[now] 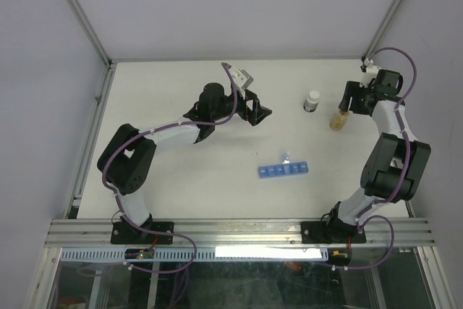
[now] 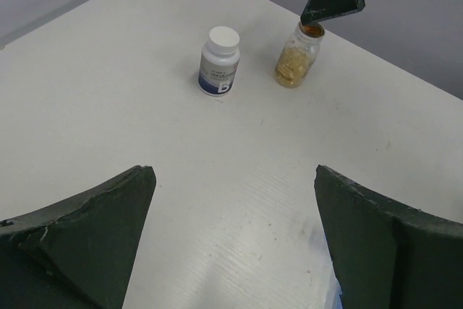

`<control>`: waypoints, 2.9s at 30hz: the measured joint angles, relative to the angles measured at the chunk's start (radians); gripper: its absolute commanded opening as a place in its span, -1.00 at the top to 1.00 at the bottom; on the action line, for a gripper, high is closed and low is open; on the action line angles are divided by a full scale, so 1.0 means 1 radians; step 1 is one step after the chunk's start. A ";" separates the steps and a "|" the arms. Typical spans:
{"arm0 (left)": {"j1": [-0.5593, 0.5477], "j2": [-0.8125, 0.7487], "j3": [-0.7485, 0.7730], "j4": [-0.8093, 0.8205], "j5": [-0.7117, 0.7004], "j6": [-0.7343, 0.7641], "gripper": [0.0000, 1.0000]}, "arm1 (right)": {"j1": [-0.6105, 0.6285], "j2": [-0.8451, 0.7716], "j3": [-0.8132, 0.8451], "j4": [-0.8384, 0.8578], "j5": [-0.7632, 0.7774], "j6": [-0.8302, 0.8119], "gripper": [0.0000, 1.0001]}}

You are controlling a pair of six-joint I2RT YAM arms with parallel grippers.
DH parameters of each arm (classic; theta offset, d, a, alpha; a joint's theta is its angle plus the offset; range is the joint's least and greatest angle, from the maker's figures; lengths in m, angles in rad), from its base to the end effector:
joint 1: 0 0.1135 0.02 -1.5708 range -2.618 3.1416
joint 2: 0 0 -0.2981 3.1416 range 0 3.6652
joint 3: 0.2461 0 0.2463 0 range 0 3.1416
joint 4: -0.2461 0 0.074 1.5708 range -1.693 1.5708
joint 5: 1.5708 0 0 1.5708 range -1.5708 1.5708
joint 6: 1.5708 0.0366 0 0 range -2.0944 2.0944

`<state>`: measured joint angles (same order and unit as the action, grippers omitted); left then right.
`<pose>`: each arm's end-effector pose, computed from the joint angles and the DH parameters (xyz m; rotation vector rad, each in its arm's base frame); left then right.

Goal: Sort the pills into containers

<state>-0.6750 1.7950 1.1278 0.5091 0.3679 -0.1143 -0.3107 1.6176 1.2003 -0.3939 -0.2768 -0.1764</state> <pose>0.3180 -0.2714 0.2864 0.7646 1.6334 -0.8902 0.3381 -0.0980 0.2901 0.0272 2.3444 0.0911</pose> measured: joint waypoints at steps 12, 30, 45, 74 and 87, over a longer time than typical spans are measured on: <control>0.000 0.000 -0.003 0.015 -0.001 0.023 -0.92 | 0.045 0.046 0.000 -0.015 0.012 -0.015 -0.28; 0.000 0.000 -0.015 0.016 -0.002 0.026 -0.93 | 0.077 0.056 0.000 -0.020 0.099 -0.071 0.39; 0.000 0.000 -0.171 0.229 0.151 0.071 -0.93 | 0.105 -0.103 -0.122 -0.055 -0.228 -0.217 0.70; -0.066 0.015 -0.307 0.523 0.278 0.245 -0.94 | 0.470 -0.083 -0.151 -0.133 -0.280 -0.416 -0.38; -0.118 0.053 -0.312 0.535 0.206 0.296 -0.94 | 0.413 -0.208 -0.151 -0.160 -0.350 -0.420 -0.40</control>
<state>-0.7929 1.8481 0.8162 1.0443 0.5735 0.1814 0.1020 1.4101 1.0496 -0.5541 -0.6270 -0.5964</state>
